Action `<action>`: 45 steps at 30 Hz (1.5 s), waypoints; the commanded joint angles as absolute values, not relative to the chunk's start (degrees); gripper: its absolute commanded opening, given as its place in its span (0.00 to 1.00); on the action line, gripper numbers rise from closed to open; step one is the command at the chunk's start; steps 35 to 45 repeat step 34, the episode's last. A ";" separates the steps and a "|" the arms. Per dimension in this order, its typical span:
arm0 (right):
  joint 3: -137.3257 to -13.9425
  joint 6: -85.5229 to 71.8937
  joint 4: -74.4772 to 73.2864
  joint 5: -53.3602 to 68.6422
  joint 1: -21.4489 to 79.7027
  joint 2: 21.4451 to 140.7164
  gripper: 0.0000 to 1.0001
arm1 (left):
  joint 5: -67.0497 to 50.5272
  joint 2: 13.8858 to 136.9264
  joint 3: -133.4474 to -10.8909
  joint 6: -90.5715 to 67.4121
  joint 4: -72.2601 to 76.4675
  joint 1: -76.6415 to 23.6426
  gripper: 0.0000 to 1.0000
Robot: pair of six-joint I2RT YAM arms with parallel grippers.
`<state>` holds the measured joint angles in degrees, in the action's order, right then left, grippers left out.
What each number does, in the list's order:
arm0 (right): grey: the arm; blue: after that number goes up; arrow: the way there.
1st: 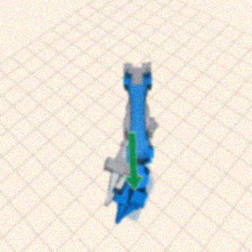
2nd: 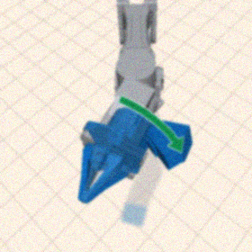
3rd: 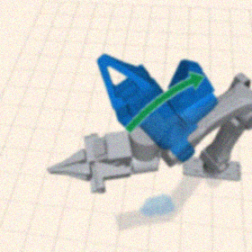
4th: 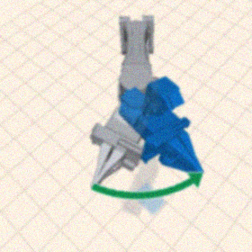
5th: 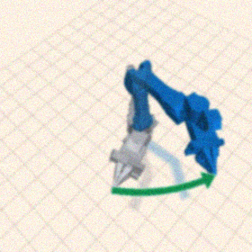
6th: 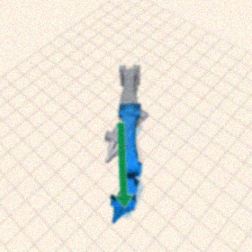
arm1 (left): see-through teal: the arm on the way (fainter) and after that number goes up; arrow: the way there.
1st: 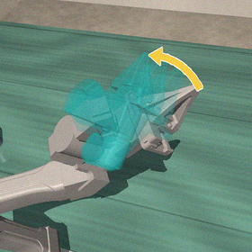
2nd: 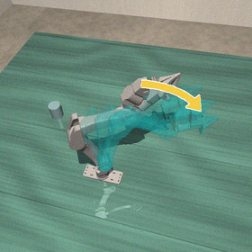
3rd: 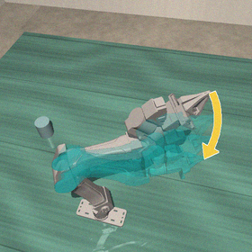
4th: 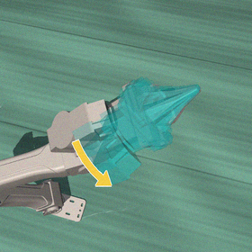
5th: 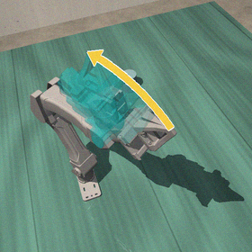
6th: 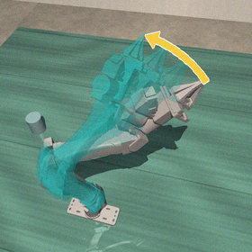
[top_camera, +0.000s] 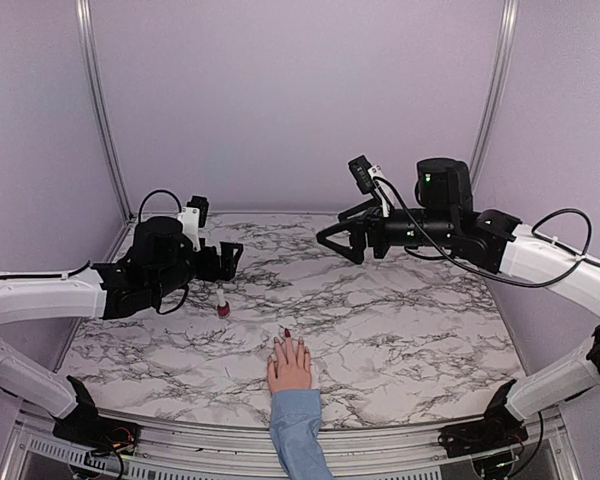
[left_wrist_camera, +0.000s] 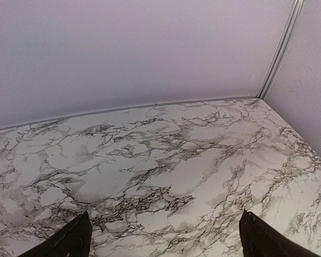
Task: Paint the nails
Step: Reset both arms
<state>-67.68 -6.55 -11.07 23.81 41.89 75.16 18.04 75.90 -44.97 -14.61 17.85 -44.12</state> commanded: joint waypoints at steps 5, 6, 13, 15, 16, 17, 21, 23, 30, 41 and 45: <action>-73.04 -8.84 -13.85 14.90 40.26 75.18 0.99 | 12.63 76.06 -63.23 -14.73 -6.57 -41.60 0.99; -72.99 -9.18 -13.88 13.84 39.89 74.96 0.99 | 10.52 76.75 -65.46 -15.06 -9.01 -40.78 0.99; -70.41 -13.18 -12.84 12.00 33.79 72.91 0.98 | -4.70 80.78 -75.60 -20.97 -16.75 -34.28 0.99; -68.07 -13.62 -11.54 10.97 32.51 71.85 0.99 | -5.50 81.62 -75.77 -21.50 -16.91 -33.24 0.99; -66.84 -14.21 -11.12 10.53 31.67 71.46 0.98 | -5.80 82.20 -75.55 -22.14 -17.12 -32.43 0.99; -65.57 -14.76 -10.68 10.25 30.73 71.12 0.99 | -6.23 82.76 -75.25 -22.94 -17.21 -31.60 0.99; -60.65 -17.39 -8.59 9.75 27.82 69.84 0.99 | -6.31 83.29 -71.81 -23.89 -15.27 -29.74 0.99; -57.67 -18.04 -6.42 8.79 27.30 68.99 0.98 | -5.55 83.51 -69.75 -24.07 -13.45 -29.71 0.99; -50.00 -19.58 -2.30 7.89 26.52 69.13 0.99 | -4.01 83.24 -62.78 -27.40 -8.60 -29.71 0.99; -47.80 -19.91 -0.84 7.70 26.54 69.00 0.99 | -3.32 82.88 -61.20 -28.13 -7.10 -29.71 0.99; -47.80 -19.91 -0.84 7.70 26.54 69.00 0.99 | -3.32 82.88 -61.20 -28.13 -7.10 -29.71 0.99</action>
